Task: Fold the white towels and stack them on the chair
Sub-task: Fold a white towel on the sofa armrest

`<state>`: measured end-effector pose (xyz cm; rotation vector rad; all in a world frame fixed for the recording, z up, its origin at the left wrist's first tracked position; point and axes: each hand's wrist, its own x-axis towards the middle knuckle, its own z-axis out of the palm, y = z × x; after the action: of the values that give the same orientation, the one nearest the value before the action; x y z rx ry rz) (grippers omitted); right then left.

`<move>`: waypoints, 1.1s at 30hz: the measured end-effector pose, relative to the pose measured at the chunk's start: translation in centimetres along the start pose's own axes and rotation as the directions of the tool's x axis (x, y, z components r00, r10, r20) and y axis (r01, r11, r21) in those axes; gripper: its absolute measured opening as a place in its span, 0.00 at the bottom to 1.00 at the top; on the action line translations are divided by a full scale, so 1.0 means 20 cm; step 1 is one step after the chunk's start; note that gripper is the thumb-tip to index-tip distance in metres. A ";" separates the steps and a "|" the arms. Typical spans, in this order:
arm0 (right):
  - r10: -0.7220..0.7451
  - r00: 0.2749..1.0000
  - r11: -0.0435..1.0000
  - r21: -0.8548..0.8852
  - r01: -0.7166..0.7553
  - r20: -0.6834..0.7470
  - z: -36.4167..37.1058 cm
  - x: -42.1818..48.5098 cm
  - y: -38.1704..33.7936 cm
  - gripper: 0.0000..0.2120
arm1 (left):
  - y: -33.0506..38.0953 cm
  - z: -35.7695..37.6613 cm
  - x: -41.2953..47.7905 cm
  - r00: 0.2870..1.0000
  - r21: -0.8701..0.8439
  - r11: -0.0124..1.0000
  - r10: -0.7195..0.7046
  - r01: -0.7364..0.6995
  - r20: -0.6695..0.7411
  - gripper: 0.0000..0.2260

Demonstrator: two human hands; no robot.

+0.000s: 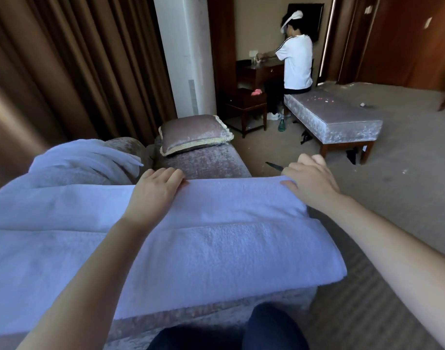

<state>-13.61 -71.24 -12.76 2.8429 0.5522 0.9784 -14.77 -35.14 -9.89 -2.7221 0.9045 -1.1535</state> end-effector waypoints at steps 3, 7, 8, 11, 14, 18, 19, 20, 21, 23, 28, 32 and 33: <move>0.061 0.997 0.997 -0.037 -0.062 -0.045 -0.11 -0.09 0.08 0.08 | 0.03 -0.11 0.00 1.000 -0.023 1.000 0.003 -0.003 -0.022 0.15; 0.078 0.983 0.994 -0.066 -0.091 -0.168 -0.17 -0.26 0.09 0.10 | 0.09 -0.22 -0.08 0.998 -0.062 0.996 0.068 -0.068 0.003 0.14; 0.069 0.976 0.994 -0.074 -0.086 -0.208 -0.18 -0.30 0.08 0.11 | 0.11 -0.25 -0.10 0.997 -0.061 0.995 0.079 -0.079 0.007 0.14; 0.058 0.945 0.996 -0.049 -0.078 -0.321 -0.22 -0.44 0.01 0.06 | 0.19 -0.32 -0.20 0.992 -0.026 0.992 0.121 -0.122 -0.035 0.13; 0.046 0.943 0.999 -0.012 -0.053 -0.330 -0.24 -0.60 -0.05 0.06 | 0.25 -0.35 -0.33 0.988 -0.007 0.988 0.153 -0.153 -0.028 0.11; -0.016 0.959 1.000 -0.007 0.014 -0.283 -0.20 -0.82 -0.13 0.07 | 0.33 -0.31 -0.53 0.968 0.019 0.968 0.251 -0.251 0.010 0.08; -0.033 0.966 0.999 -0.006 0.033 -0.257 -0.19 -0.87 -0.14 0.07 | 0.35 -0.30 -0.57 0.962 0.016 0.962 0.272 -0.273 0.029 0.08; -0.043 0.973 0.999 -0.004 0.043 -0.226 -0.18 -0.91 -0.16 0.08 | 0.37 -0.28 -0.61 0.958 0.008 0.959 0.282 -0.283 0.044 0.07; -0.045 0.979 0.999 -0.003 0.045 -0.197 -0.16 -0.94 -0.16 0.10 | 0.37 -0.26 -0.64 0.958 0.000 0.960 0.279 -0.280 0.063 0.04; -0.032 0.988 0.999 -0.009 0.031 -0.148 -0.13 -0.99 -0.18 0.14 | 0.37 -0.24 -0.67 0.963 -0.008 0.968 0.248 -0.249 0.104 0.03; 0.039 0.993 0.999 -0.011 -0.040 -0.112 -0.07 -1.01 -0.18 0.15 | 0.39 -0.23 -0.67 0.972 -0.075 0.980 0.194 -0.186 0.130 0.09; 0.083 0.983 0.994 -0.050 -0.092 -0.163 -0.05 -0.99 -0.18 0.10 | 0.46 -0.26 -0.53 0.990 -0.171 0.981 0.110 -0.094 0.085 0.14; 0.090 0.978 0.993 -0.062 -0.104 -0.190 -0.04 -0.98 -0.17 0.09 | 0.48 -0.25 -0.49 0.993 -0.188 0.979 0.094 -0.078 0.074 0.13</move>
<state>-29.55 -75.29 -24.09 2.7549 0.3870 1.2653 -28.23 -36.94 -15.16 -2.8160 1.1599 -0.9805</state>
